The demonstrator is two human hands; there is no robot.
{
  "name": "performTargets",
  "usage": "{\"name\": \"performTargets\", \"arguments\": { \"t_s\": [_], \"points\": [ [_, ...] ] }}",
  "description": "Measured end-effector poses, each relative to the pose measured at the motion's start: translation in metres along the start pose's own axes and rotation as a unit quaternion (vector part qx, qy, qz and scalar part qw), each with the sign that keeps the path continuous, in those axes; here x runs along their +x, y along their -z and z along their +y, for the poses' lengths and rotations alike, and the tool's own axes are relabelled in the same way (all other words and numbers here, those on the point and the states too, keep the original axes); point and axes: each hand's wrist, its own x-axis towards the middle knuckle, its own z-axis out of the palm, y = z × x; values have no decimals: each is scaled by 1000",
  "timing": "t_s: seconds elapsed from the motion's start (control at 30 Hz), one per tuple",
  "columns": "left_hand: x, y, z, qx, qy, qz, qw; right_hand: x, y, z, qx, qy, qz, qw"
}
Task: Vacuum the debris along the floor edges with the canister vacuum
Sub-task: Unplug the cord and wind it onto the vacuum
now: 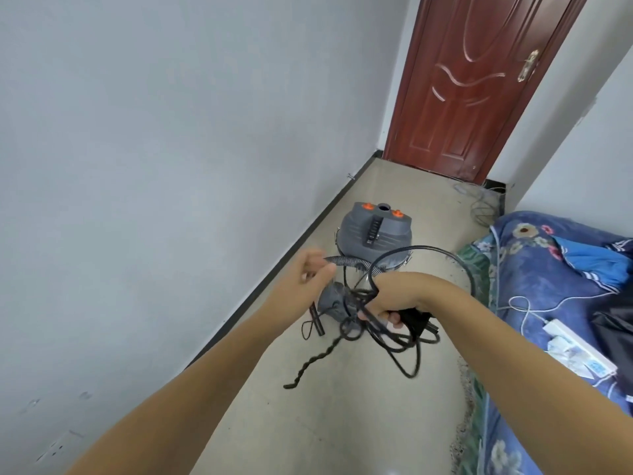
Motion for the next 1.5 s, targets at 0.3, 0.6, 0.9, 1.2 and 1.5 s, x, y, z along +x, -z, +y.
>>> {"name": "performTargets", "arguments": {
  "t_s": [0.3, 0.6, 0.9, 1.2, 1.5],
  "points": [
    [51, -33, 4, 225, -131, -195, 946, -19, 50, 14, 137, 139, -97, 976],
    [144, -93, -9, -164, 83, -74, 980, 23, 124, 89, 184, 132, 232, 946],
    [245, -160, -5, -323, 188, 79, 924, 100, 155, 128, 188, 116, 218, 951],
    [323, -181, -22, -329, 219, 78, 915, 168, 197, 136, 261, 177, 170, 934],
    [446, -145, -138, -82, 274, -86, 954, 318, 250, 189, 93, -31, 186, 978]
  ]
}}
